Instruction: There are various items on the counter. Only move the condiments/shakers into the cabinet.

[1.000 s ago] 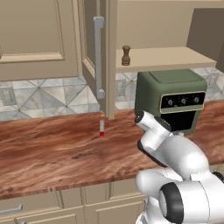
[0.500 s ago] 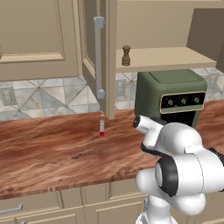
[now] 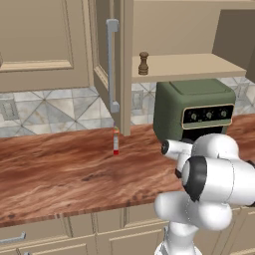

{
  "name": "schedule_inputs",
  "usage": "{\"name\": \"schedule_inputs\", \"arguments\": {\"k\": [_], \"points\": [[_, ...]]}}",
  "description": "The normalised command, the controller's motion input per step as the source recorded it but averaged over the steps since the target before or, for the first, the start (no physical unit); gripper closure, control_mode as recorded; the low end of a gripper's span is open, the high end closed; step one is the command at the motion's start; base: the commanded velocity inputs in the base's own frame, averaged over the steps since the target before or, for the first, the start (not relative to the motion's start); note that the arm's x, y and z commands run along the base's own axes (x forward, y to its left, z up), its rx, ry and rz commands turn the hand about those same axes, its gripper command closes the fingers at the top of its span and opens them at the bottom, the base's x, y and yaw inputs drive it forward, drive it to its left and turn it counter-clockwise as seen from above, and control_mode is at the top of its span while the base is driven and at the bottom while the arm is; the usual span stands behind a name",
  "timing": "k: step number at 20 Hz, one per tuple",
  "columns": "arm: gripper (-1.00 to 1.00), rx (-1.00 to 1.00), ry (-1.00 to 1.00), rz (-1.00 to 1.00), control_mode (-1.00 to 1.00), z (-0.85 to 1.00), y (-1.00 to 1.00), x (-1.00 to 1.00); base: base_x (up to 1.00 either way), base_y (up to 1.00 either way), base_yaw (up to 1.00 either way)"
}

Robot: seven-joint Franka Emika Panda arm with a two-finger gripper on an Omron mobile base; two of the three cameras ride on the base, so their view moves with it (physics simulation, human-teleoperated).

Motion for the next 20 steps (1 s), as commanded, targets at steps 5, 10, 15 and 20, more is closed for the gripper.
{"name": "schedule_inputs", "arguments": {"k": [5,10,15,20], "points": [[-1.00,-0.05,0.09,0.00,-1.00,-0.06,-0.12,0.13,0.00,0.00,0.00],[-1.00,-0.01,0.04,0.00,-1.00,-0.01,0.00,0.06,0.00,0.00,0.00],[-1.00,0.00,0.04,0.00,-1.00,0.00,0.00,0.19,0.00,0.00,0.00],[-1.00,0.00,0.03,0.04,-1.00,0.00,0.00,0.21,0.00,0.00,0.00]]}}
